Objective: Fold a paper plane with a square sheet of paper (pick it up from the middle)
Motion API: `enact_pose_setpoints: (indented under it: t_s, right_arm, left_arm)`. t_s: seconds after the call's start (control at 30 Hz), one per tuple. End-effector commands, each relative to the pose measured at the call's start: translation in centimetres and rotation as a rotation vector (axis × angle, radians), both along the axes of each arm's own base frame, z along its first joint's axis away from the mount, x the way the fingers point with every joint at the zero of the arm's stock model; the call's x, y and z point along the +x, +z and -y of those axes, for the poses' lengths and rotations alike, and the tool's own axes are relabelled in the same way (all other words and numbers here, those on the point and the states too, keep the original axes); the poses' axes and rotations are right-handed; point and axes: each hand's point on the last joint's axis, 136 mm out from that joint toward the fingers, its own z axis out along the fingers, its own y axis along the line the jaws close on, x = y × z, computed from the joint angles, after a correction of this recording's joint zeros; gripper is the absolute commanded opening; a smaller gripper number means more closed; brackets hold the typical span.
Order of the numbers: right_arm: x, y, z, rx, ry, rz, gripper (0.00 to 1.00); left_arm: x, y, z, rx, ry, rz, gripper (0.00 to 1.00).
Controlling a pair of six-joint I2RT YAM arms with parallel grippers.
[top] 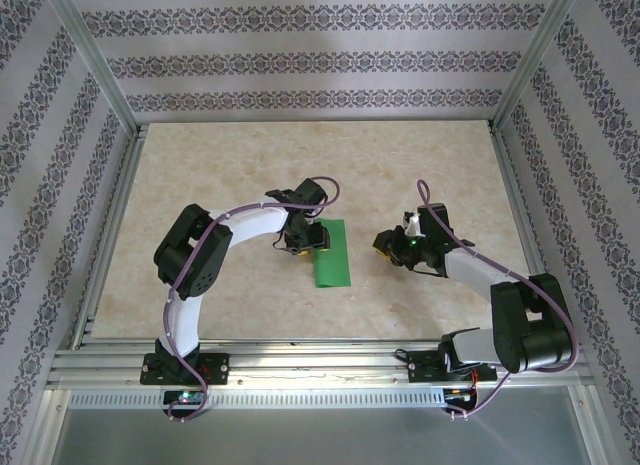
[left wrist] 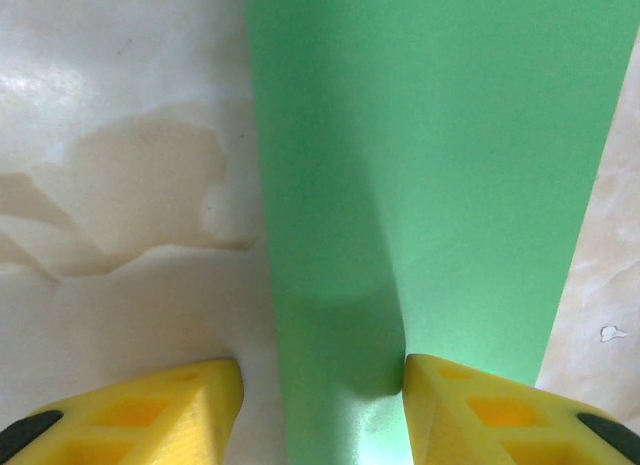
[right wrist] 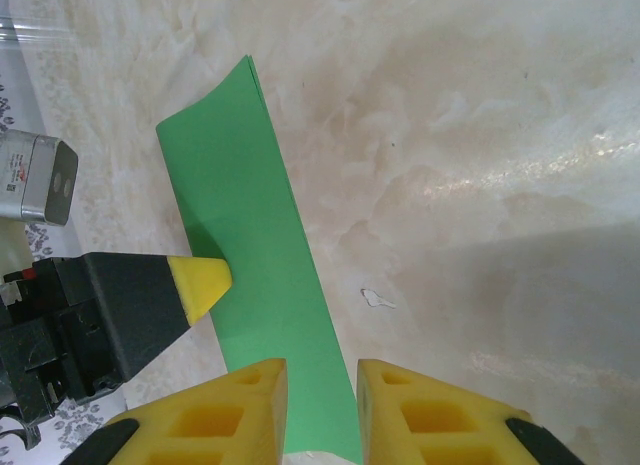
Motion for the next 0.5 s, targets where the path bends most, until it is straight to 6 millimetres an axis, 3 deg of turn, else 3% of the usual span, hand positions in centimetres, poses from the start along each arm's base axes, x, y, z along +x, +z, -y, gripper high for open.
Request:
enact_pose_setpoints:
  t_s: [0.0,0.47]
  right_arm:
    - [-0.44,-0.53,-0.1,0.009,0.007,-0.016,0.26]
    - [-0.43,-0.53,-0.15,0.01,0.01,-0.017,0.26]
  left_arm:
    - [-0.67,-3.56,-2.54,0.143,0.023,-0.025,0.48]
    - [-0.52,-3.03,-3.16,0.181,0.008,-0.011,0.48]
